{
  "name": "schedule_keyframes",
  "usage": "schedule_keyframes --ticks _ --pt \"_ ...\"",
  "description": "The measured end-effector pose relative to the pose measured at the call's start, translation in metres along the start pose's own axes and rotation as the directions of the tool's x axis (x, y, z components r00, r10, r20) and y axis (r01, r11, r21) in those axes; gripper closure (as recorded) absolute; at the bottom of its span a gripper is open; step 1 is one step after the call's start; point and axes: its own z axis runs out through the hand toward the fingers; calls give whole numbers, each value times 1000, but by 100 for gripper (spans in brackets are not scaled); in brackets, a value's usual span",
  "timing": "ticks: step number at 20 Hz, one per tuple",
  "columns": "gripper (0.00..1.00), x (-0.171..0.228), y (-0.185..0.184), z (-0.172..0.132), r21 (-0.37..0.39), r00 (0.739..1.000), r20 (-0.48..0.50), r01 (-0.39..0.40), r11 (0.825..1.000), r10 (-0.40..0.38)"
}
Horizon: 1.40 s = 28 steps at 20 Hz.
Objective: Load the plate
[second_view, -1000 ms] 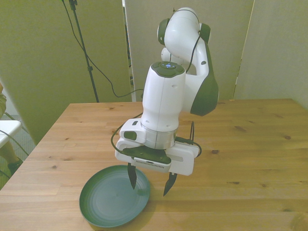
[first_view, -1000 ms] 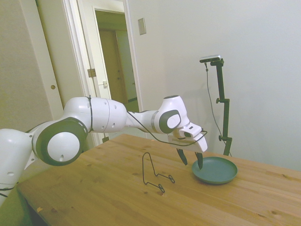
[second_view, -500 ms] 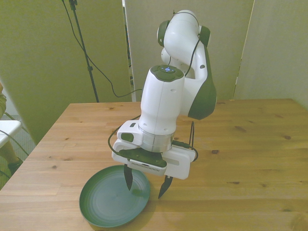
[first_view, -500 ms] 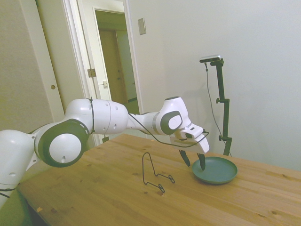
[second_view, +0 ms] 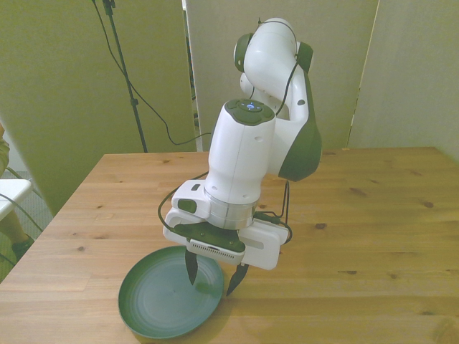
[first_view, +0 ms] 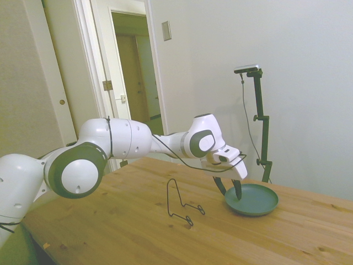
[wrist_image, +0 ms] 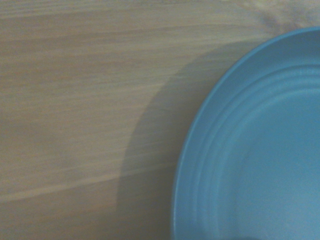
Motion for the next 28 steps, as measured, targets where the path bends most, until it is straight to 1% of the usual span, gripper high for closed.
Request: schedule_keyframes --ticks 12,28 --pt "100 1 -1 4 -10 1000 0 -3 1000 3" --pt "100 7 1 -1 -15 1000 -3 -7 1000 7"
